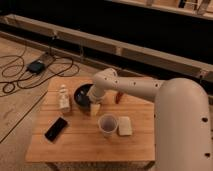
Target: Place the bottle in the ceramic bowl
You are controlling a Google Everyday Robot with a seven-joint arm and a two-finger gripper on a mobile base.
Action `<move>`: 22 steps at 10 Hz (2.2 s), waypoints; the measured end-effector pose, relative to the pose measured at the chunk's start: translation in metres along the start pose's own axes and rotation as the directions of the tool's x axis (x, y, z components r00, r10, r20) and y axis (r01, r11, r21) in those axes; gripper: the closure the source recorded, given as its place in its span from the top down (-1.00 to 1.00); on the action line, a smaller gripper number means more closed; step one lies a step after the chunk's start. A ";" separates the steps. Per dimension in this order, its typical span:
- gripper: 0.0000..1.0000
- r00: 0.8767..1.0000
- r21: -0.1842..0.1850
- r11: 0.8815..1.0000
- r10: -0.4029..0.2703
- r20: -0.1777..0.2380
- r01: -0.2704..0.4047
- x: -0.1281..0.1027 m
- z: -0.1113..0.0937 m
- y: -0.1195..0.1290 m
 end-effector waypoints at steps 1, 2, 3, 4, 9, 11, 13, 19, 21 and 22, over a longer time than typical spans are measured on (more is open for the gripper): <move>0.60 1.000 0.000 1.000 0.000 0.000 0.000 0.000 0.000 0.000; 0.60 1.000 0.000 1.000 0.000 0.000 0.000 0.000 0.000 0.000; 0.60 1.000 0.000 1.000 0.000 0.000 0.000 0.000 0.000 0.000; 0.60 1.000 0.000 1.000 0.000 0.000 0.000 0.000 0.000 0.000; 0.60 1.000 0.000 1.000 0.000 0.000 0.000 0.000 0.000 0.000; 0.60 1.000 0.000 1.000 -0.002 -0.003 0.002 0.000 0.000 0.000; 0.60 0.998 -0.018 0.998 -0.054 -0.045 0.053 -0.006 0.006 0.000; 0.60 0.958 -0.092 0.968 -0.245 -0.151 0.233 -0.077 0.024 -0.012; 0.60 0.937 -0.099 0.948 -0.316 -0.149 0.304 -0.111 0.026 -0.023; 0.60 0.925 -0.101 0.936 -0.350 -0.145 0.339 -0.125 0.027 -0.028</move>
